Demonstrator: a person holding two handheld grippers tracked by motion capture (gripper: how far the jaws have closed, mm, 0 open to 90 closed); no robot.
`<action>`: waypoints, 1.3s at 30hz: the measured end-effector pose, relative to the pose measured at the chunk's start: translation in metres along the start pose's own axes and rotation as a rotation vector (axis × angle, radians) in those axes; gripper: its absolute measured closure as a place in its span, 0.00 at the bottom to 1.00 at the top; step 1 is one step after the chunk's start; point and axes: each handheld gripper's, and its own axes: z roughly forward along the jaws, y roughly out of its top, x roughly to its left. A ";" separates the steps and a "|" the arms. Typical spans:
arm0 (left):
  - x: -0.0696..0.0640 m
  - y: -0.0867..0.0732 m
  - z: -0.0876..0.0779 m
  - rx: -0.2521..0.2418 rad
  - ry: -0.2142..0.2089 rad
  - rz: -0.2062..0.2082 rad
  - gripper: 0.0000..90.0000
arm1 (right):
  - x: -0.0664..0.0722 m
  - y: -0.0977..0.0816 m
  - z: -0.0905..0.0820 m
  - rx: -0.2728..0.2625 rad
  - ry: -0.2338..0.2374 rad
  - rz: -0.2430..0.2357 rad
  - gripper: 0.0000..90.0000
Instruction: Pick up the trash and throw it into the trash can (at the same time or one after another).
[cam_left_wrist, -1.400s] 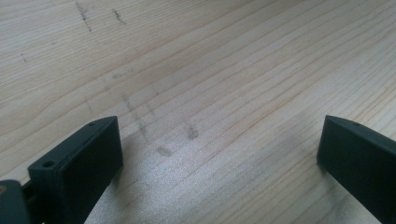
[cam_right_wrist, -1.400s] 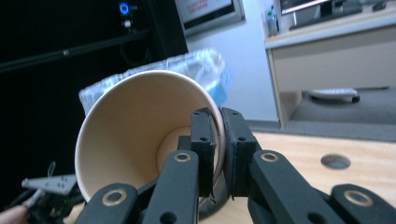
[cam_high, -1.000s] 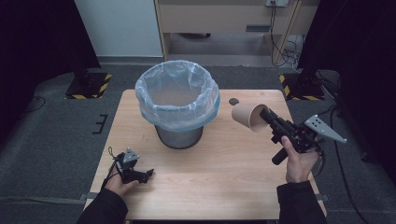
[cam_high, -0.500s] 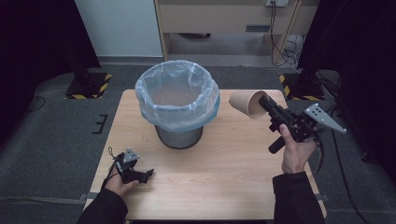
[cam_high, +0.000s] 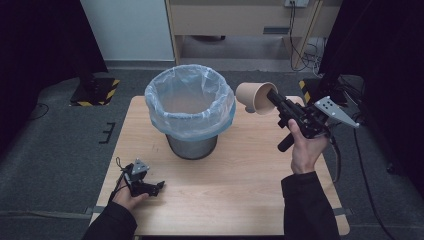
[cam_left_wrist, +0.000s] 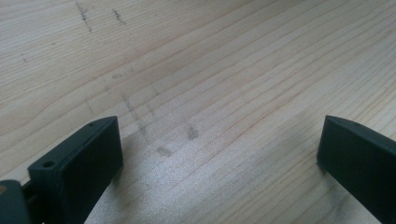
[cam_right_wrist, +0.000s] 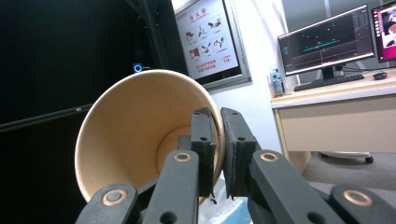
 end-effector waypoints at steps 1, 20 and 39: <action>0.000 0.000 0.000 0.000 0.000 0.000 0.00 | 0.001 0.001 0.002 -0.001 0.001 -0.001 0.94; 0.000 0.000 0.000 0.002 0.000 0.001 0.00 | 0.020 0.011 0.042 0.000 0.028 -0.020 0.94; 0.000 0.000 0.000 0.000 -0.002 0.001 0.00 | 0.034 0.014 0.083 0.013 0.037 -0.036 0.94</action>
